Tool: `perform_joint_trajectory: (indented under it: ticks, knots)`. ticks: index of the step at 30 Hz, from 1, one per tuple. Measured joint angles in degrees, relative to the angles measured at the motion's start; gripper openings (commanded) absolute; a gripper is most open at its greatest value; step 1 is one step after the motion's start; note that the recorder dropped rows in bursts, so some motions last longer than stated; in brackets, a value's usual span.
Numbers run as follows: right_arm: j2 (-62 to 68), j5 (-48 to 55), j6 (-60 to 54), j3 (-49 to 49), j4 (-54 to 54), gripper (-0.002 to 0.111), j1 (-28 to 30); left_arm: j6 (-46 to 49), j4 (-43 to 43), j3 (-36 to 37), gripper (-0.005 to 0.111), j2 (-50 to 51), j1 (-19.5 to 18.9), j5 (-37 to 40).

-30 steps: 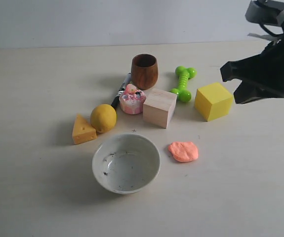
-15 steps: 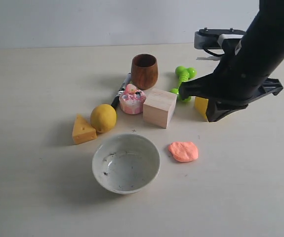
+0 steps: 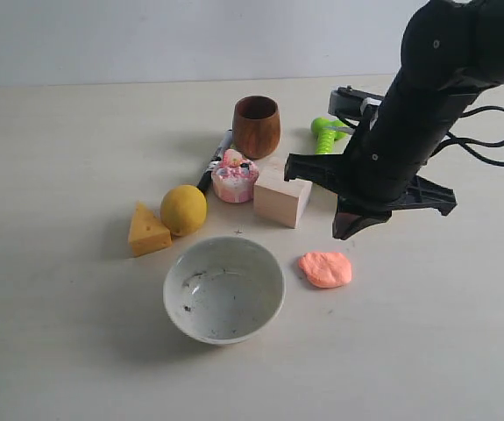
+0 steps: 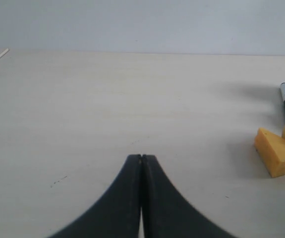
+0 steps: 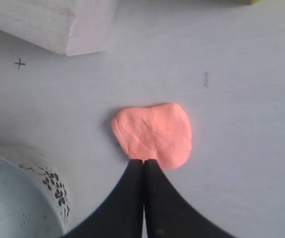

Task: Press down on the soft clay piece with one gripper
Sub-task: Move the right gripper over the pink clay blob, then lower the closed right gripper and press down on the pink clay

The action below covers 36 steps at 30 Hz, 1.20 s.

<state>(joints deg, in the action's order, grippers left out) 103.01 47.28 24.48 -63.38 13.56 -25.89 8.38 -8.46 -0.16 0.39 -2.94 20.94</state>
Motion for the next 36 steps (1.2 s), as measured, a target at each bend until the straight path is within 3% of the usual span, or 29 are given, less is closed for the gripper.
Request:
perform_joint_trajectory:
  ticks: [8, 15, 25, 36]
  knots:
    - [1.09, -2.62, 3.5, 0.0, 2.95, 0.001, -0.13, 0.0, 0.0, 0.0, 0.0, 0.0, 0.0, 0.0]
    - [1.09, -2.84, 13.92, 0.0, -3.61, 0.001, -3.9, 0.0, 0.0, 0.0, 0.0, 0.0, 0.0, 0.0]
    - [6.31, 5.8, 21.52, -8.74, -7.64, 0.001, -5.2, 0.0, 0.0, 0.0, 0.0, 0.0, 0.0, 0.0]
    - [7.91, 8.34, 25.63, -9.1, -11.91, 0.001, -7.52, 0.0, -0.11, 0.0, 0.0, 0.0, 0.0, 0.0]
